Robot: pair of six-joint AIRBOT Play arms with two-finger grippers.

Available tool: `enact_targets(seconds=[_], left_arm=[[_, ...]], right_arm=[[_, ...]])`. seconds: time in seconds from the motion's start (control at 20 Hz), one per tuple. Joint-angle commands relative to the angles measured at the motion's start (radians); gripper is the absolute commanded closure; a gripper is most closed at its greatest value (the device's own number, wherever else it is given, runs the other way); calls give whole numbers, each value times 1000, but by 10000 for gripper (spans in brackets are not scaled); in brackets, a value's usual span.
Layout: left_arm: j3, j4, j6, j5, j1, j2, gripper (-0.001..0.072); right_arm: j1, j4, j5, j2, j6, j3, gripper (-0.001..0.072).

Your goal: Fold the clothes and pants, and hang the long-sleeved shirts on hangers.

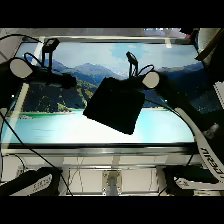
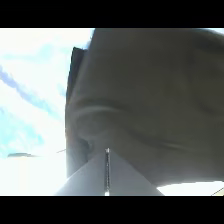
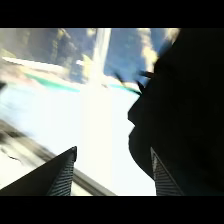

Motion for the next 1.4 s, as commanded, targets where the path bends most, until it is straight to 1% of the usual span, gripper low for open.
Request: enact_targets(seconds=[0.0,0.05,0.1,0.15,0.2,0.25,0.3,0.35,0.4,0.45,0.5,0.55,0.65,0.75,0.9,1.0,1.05,1.15,1.2,1.25,1.35], left_arm=[[-1,2,2,-10,3,5,703],[-1,1,1,-9,3,4,703],[-1,1,1,-9,3,4,703],[-1,1,1,-9,3,4,703],[-1,1,0,-9,3,4,703],[-1,1,-2,-9,3,4,703],[-1,1,-3,-9,3,4,703],[-1,1,-3,-9,3,4,703],[-1,1,-3,-9,3,4,703],[-1,1,-3,-10,3,4,703],[-1,1,-2,-9,3,4,703],[-1,1,-2,-9,3,4,703],[-1,1,-3,-10,3,4,703],[-1,0,-16,-18,3,4,703],[-1,1,-29,-29,3,4,703],[-1,0,-30,-35,3,4,703],[-1,1,-35,-43,3,4,703],[-1,1,-45,-47,3,4,702],[-1,0,-45,-47,3,4,702],[-1,1,-46,-47,3,4,702],[-1,1,-48,-47,3,4,702]], right_arm=[[-85,-362,324,122,73,8,200],[-109,-453,389,167,96,-24,176],[-143,-493,411,212,119,-85,85],[-184,-472,387,244,129,-159,84],[-236,-389,339,258,119,-244,86],[-292,-251,290,253,72,-320,85],[-356,-59,232,232,-26,-400,81],[-414,111,171,201,-111,-469,40],[-454,227,121,167,-160,-518,-8],[-480,309,87,126,-212,-549,-8],[-485,350,70,84,-262,-557,-8],[-481,369,62,39,-299,-557,-8],[-475,369,38,-35,-318,-557,-8],[-475,393,11,-91,-361,-557,-8],[-474,537,2,-156,-505,-557,-4],[-463,585,-5,-182,-551,-557,4],[-455,613,-4,-193,-586,-557,26],[-435,667,-5,-207,-654,-557,26],[-428,681,-5,-214,-675,-557,39],[-423,685,-7,-223,-676,-557,119],[-414,687,-21,-237,-676,-557,377]])
